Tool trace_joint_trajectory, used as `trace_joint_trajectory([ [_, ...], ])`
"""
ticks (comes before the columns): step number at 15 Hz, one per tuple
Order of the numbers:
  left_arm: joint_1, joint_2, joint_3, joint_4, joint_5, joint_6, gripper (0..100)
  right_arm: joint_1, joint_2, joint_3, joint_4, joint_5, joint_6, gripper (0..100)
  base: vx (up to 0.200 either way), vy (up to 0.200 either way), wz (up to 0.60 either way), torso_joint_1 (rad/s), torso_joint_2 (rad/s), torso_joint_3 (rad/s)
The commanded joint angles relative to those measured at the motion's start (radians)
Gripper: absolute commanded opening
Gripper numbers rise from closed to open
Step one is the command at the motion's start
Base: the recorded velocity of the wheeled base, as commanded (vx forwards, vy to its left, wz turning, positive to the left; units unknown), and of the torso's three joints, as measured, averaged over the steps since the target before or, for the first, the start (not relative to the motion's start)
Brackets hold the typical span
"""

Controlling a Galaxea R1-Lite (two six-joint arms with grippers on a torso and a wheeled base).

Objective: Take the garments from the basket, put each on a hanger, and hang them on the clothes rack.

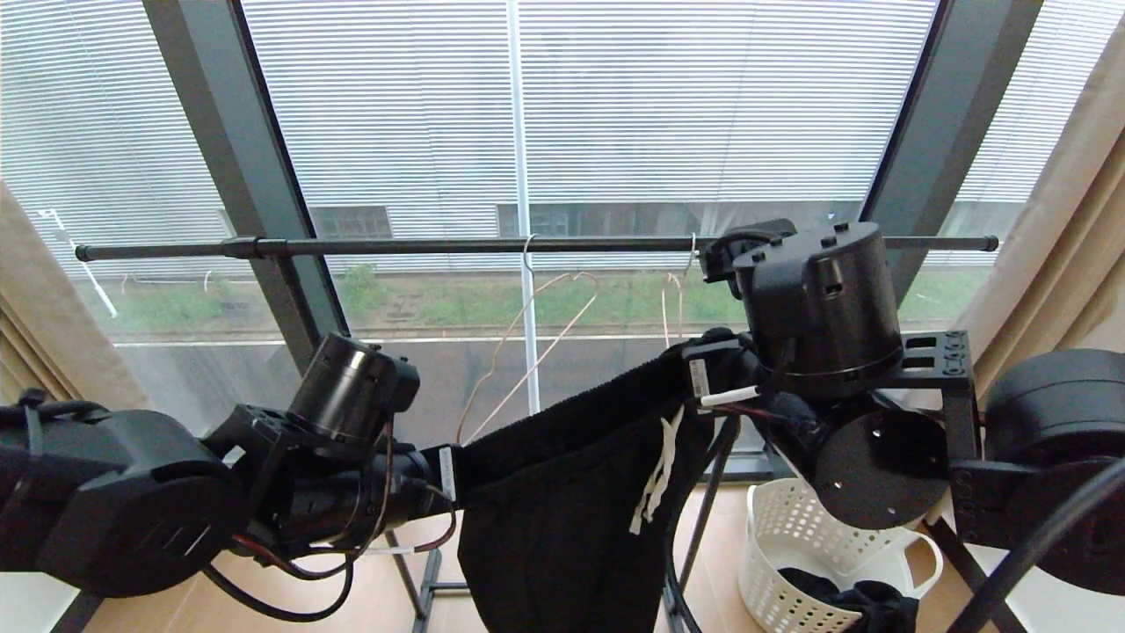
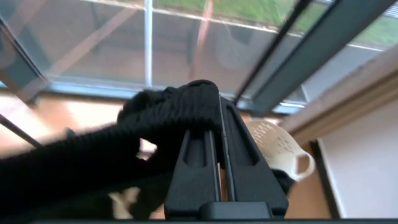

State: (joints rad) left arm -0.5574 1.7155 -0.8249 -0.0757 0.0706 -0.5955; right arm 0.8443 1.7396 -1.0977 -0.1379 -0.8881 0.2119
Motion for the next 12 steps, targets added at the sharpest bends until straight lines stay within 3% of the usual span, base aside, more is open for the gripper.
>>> trace_joint_trajectory([
  [1,0.024,-0.03,-0.048,-0.002,-0.003,0.025,0,-0.002,-0.034,0.082,0.001,0.0,0.0,0,0.0,0.0,0.0,0.0,0.0,0.0],
  [6,0.014,-0.013,-0.161,0.001,-0.005,0.088,0,-0.002,-0.032,0.171,0.009,0.006,0.0,0,0.0,0.0,0.0,0.0,0.0,0.0],
  [7,0.001,-0.01,-0.18,-0.001,-0.005,0.1,0,-0.002,-0.032,0.191,0.007,0.011,0.0,100,0.0,0.0,0.0,0.0,0.0,0.0],
  [10,-0.033,0.016,-0.249,0.004,0.0,0.102,0,-0.002,-0.035,0.282,0.012,0.077,-0.012,100,0.0,0.0,0.0,0.0,0.0,0.0],
  [11,-0.036,0.022,-0.264,0.004,0.001,0.102,0,-0.002,-0.037,0.312,0.012,0.093,-0.039,100,0.0,0.0,0.0,0.0,0.0,0.0],
  [12,-0.036,0.032,-0.29,0.005,0.001,0.102,0,-0.002,-0.058,0.367,-0.002,0.156,-0.111,100,0.0,0.0,0.0,0.0,0.0,0.0],
])
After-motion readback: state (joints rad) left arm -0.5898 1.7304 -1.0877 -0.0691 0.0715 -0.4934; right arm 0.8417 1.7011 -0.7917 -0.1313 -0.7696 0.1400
